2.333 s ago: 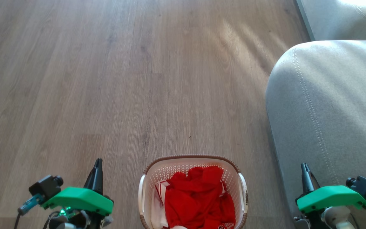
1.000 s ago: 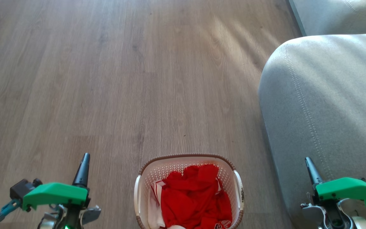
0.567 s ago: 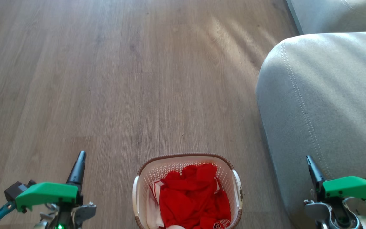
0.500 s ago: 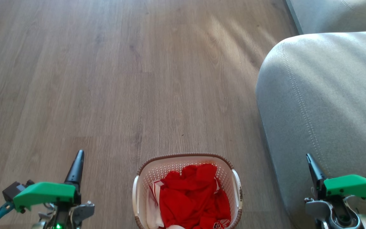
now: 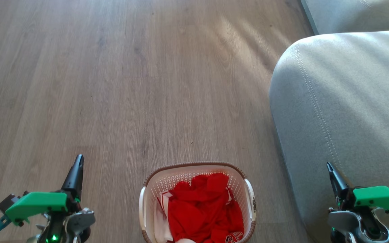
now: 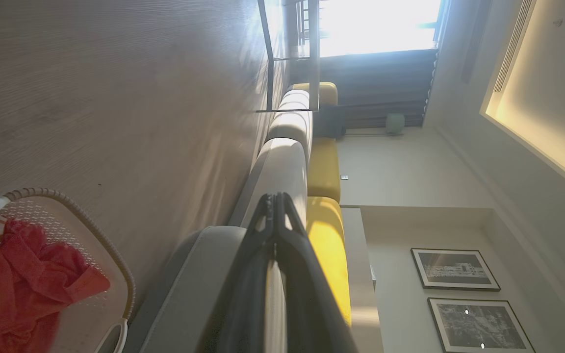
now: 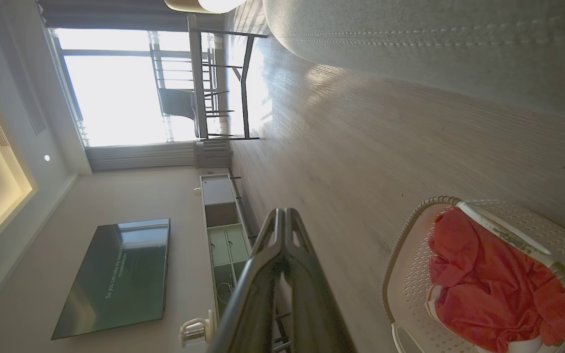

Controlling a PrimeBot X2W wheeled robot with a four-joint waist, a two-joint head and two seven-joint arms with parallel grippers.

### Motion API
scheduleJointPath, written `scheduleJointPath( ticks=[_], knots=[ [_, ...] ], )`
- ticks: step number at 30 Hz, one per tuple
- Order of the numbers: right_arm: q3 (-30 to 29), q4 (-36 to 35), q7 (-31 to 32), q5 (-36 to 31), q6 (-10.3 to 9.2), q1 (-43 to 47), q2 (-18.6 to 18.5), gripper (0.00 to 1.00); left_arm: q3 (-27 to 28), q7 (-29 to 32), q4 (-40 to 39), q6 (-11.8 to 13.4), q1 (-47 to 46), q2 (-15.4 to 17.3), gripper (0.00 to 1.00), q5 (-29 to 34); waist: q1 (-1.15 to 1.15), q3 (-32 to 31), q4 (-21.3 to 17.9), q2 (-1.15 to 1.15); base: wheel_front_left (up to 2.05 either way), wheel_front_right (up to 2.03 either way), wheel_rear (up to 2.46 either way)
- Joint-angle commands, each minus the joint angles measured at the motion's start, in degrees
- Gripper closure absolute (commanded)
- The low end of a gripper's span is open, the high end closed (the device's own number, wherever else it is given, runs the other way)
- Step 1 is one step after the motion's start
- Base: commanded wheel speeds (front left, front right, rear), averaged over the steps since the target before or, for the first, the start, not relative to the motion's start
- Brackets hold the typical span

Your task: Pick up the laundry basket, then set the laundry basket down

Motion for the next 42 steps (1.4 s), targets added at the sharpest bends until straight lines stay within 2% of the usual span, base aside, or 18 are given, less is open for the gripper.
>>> scheduleJointPath(
  ticks=[1, 5, 42],
  knots=[
    [0.5, -1.8, 0.8, 2.1, 0.37, -3.5, -1.1, 1.0, 2.4, 0.9, -2.0, -0.7, -3.4, 0.5, 1.0, -2.2, 0.0, 0.0, -0.1, 0.0, 0.0, 0.0, 0.0],
    [0.1, -1.8, 1.4, 4.1, 0.39, -3.7, -1.1, 1.0, 3.0, 1.5, -2.1, -0.8, -3.5, 0.5, 1.0, -4.4, 0.0, 0.1, -0.3, 0.0, 0.0, 0.0, 0.0],
    [-0.3, -1.7, 1.8, 3.7, 0.39, -3.8, -0.8, 1.0, 3.4, 1.9, -2.0, -0.8, -3.6, 0.1, 1.0, -4.0, 0.0, 0.1, -0.3, 0.0, 0.0, 0.0, 0.0]
  ],
)
